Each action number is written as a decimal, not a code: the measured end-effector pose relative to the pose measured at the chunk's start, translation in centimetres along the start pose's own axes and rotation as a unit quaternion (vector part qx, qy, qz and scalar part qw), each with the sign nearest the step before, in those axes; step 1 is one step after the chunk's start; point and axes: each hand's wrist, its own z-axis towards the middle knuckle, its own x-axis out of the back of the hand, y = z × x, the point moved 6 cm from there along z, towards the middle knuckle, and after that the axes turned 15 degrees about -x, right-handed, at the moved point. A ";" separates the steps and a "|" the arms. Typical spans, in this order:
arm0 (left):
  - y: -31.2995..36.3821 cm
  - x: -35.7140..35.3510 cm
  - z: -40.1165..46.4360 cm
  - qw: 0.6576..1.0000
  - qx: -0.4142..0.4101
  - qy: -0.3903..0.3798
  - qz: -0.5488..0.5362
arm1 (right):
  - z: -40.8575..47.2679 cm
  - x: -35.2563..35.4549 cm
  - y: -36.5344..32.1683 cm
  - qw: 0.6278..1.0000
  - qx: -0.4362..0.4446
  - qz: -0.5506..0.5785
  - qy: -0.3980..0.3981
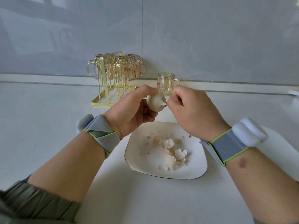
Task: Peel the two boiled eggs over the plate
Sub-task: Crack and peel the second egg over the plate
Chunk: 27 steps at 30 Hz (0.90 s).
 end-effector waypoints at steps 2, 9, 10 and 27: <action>0.0 -0.1 0.0 1.000 0.007 -0.006 -0.003 | 0.1 0.1 0.1 1.000 -0.005 0.006 0.002; -0.1 -0.4 -0.2 0.999 0.020 -0.027 -0.007 | 0.1 0.4 0.3 0.999 -0.025 0.038 0.011; -0.1 -0.5 -0.2 0.999 0.020 -0.027 -0.013 | 0.1 0.4 0.3 0.999 -0.027 0.043 0.012; 0.0 -1.2 -0.2 0.994 -0.031 -0.104 0.016 | 0.3 0.2 0.3 0.997 -0.033 0.072 -0.017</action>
